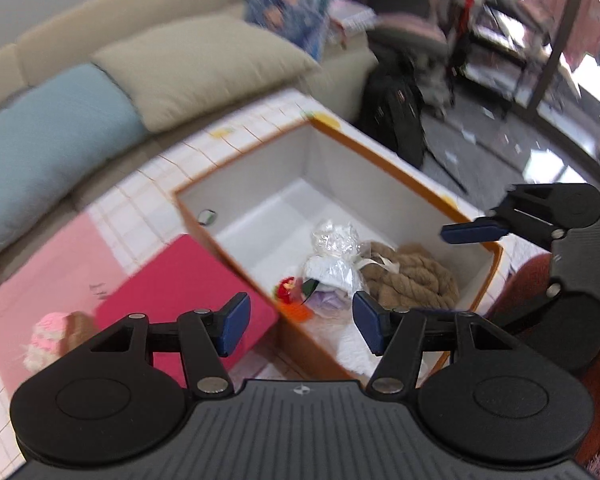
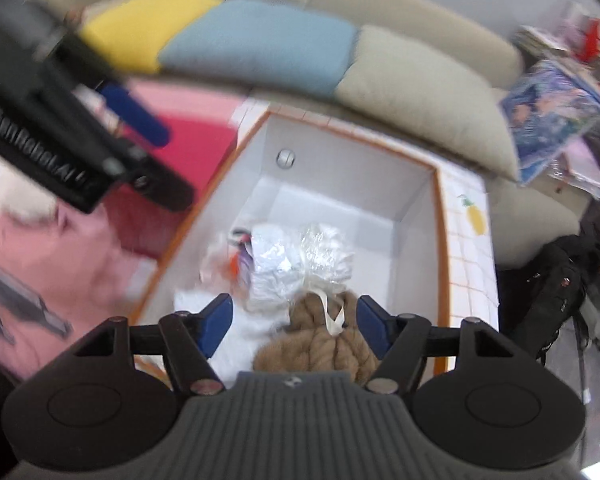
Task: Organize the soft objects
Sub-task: 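Move both tools back toward the white round pad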
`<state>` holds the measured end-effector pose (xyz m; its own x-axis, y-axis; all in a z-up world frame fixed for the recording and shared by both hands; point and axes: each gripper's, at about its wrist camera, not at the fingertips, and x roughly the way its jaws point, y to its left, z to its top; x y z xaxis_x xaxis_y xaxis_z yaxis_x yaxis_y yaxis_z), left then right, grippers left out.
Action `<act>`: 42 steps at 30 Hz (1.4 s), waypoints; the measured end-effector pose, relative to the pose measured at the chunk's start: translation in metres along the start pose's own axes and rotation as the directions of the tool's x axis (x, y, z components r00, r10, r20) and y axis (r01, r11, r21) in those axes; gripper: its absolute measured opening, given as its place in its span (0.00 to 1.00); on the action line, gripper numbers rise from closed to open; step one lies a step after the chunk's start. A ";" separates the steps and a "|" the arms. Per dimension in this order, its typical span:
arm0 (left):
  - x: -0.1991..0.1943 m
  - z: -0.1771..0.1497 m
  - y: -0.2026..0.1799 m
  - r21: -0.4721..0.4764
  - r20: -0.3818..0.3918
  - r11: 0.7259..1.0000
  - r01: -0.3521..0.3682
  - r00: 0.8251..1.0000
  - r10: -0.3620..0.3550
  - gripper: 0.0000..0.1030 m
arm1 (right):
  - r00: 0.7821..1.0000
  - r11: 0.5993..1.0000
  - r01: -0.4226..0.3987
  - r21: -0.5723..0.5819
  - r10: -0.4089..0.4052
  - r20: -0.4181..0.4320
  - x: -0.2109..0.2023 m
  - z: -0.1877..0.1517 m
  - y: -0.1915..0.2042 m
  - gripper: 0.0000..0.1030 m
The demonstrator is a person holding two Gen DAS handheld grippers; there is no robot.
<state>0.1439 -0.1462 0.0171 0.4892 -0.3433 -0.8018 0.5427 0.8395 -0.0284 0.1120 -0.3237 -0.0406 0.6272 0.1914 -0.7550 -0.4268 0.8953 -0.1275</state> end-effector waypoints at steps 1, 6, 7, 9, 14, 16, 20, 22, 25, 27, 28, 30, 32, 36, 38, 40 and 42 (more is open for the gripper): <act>-0.009 -0.006 0.004 -0.018 0.029 1.000 -0.010 1.000 0.010 0.67 | 1.000 0.999 0.006 0.035 -0.007 0.027 -0.007 0.001 0.002 0.67; -0.044 -0.042 0.024 -0.116 0.130 0.991 -0.066 0.988 0.081 0.67 | 0.991 0.975 -0.031 0.221 0.001 0.135 -0.026 0.008 0.018 0.73; -0.050 -0.052 0.029 -0.143 0.138 0.986 -0.082 0.985 0.102 0.67 | 0.989 0.968 -0.040 0.246 0.003 0.150 -0.027 0.009 0.024 0.73; -0.059 -0.069 0.039 -0.210 0.143 0.971 -0.116 0.979 0.148 0.67 | 0.984 0.957 -0.063 0.284 0.012 0.178 -0.029 0.010 0.037 0.74; -0.078 -0.111 0.072 -0.404 0.138 0.901 -0.160 0.963 0.233 0.67 | 0.978 0.941 -0.138 0.310 0.080 0.195 -0.021 0.016 0.077 0.74; -0.083 -0.130 0.083 -0.464 0.127 0.867 -0.179 0.956 0.265 0.67 | 0.979 0.950 -0.140 0.280 0.092 0.181 -0.016 0.019 0.096 0.74; -0.092 -0.165 0.104 -0.552 0.083 0.804 -0.218 0.946 0.314 0.67 | 0.981 0.946 -0.163 0.279 0.124 0.152 -0.005 0.023 0.123 0.74; -0.097 -0.179 0.113 -0.586 0.064 0.775 -0.238 0.939 0.337 0.67 | 0.978 0.944 -0.190 0.270 0.158 0.137 0.000 0.026 0.135 0.74; -0.106 -0.204 0.125 -0.627 0.047 0.738 -0.249 0.934 0.355 0.67 | 0.975 0.954 -0.206 0.218 0.183 0.123 0.007 0.032 0.158 0.74; -0.112 -0.215 0.132 -0.643 0.045 0.725 -0.247 0.933 0.358 0.67 | 0.975 0.961 -0.209 0.183 0.189 0.120 0.011 0.034 0.174 0.74; -0.113 -0.219 0.135 -0.648 0.044 0.720 -0.248 0.932 0.361 0.67 | 0.974 0.964 -0.212 0.164 0.194 0.116 0.014 0.036 0.181 0.74; -0.115 -0.224 0.141 -0.656 0.044 0.712 -0.251 0.929 0.368 0.67 | 0.973 0.967 -0.219 0.130 0.206 0.108 0.020 0.040 0.194 0.74; -0.113 -0.228 0.149 -0.661 0.039 0.706 -0.255 0.928 0.371 0.67 | 0.971 0.968 -0.229 0.099 0.219 0.099 0.024 0.044 0.207 0.73; -0.102 -0.231 0.167 -0.666 0.013 0.700 -0.257 0.934 0.356 0.68 | 0.967 0.969 -0.244 0.049 0.239 0.089 0.038 0.055 0.227 0.72; -0.094 -0.235 0.177 -0.682 -0.004 0.682 -0.264 0.934 0.357 0.70 | 0.967 0.969 -0.246 0.036 0.242 0.083 0.046 0.060 0.234 0.68; -0.084 -0.242 0.191 -0.709 -0.022 0.652 -0.268 0.933 0.359 0.74 | 0.966 0.967 -0.252 0.019 0.251 0.062 0.058 0.065 0.242 0.66; -0.075 -0.248 0.202 -0.733 -0.041 0.625 -0.270 0.934 0.356 0.74 | 0.965 0.966 -0.257 -0.002 0.257 0.047 0.069 0.068 0.250 0.58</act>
<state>0.0478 0.1538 -0.0764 0.6219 -0.0047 -0.7831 -0.2932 0.9258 -0.2384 0.0926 -0.0598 -0.0805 0.5263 0.4334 -0.7316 -0.5748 0.8154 0.0695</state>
